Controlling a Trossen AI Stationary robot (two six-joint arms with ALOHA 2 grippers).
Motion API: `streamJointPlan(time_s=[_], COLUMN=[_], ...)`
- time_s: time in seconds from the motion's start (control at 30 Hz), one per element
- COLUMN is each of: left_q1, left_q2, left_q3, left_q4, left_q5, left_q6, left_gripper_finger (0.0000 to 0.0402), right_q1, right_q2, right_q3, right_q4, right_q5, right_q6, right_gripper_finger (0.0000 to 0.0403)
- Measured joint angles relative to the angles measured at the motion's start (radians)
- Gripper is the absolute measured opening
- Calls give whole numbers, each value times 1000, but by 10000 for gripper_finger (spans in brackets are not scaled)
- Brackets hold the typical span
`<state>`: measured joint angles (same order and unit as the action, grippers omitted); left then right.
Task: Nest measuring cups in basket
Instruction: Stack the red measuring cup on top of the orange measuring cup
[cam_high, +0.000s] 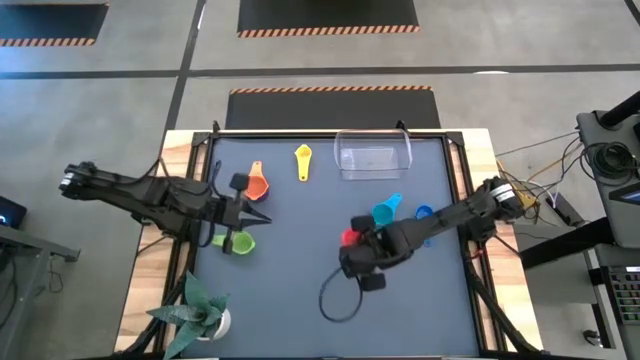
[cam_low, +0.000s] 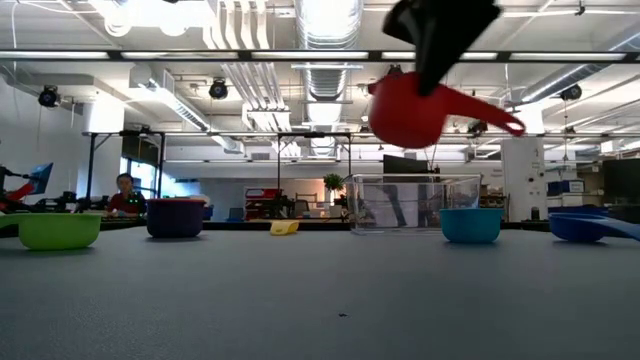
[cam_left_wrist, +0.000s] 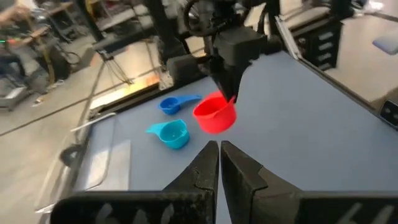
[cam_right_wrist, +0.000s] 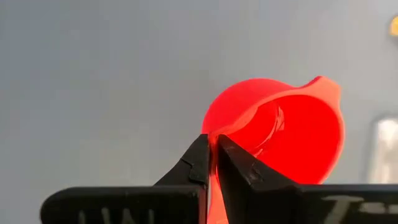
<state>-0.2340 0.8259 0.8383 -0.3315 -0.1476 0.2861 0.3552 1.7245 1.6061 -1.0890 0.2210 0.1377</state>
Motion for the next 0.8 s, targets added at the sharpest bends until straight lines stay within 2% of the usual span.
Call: streamJointPlan(time_s=[0.17,0.3,0.4,0.6,0.67,0.8], left_q1=[0,0,0,1,0,0], left_q2=[-61,-99,-131,-176,-182,-187], left_q3=[-7,-25,-40,-54,-59,-63], left_q4=[1,2,-1,3,2,0], left_q5=[-121,-166,-212,-383,-386,-386], left_q6=[-19,-20,-21,-33,-33,-33], left_gripper_finger=[0,0,0,0,0,0], right_q1=[-89,-159,-208,-302,-333,-379], right_q2=[14,52,99,242,297,396], right_q3=[49,102,160,317,385,509], right_q4=[21,50,54,54,54,50], right_q5=[19,18,18,18,34,134], right_q6=[-178,-333,-452,-688,-759,-915], right_gripper_finger=[11,11,11,11,11,11])
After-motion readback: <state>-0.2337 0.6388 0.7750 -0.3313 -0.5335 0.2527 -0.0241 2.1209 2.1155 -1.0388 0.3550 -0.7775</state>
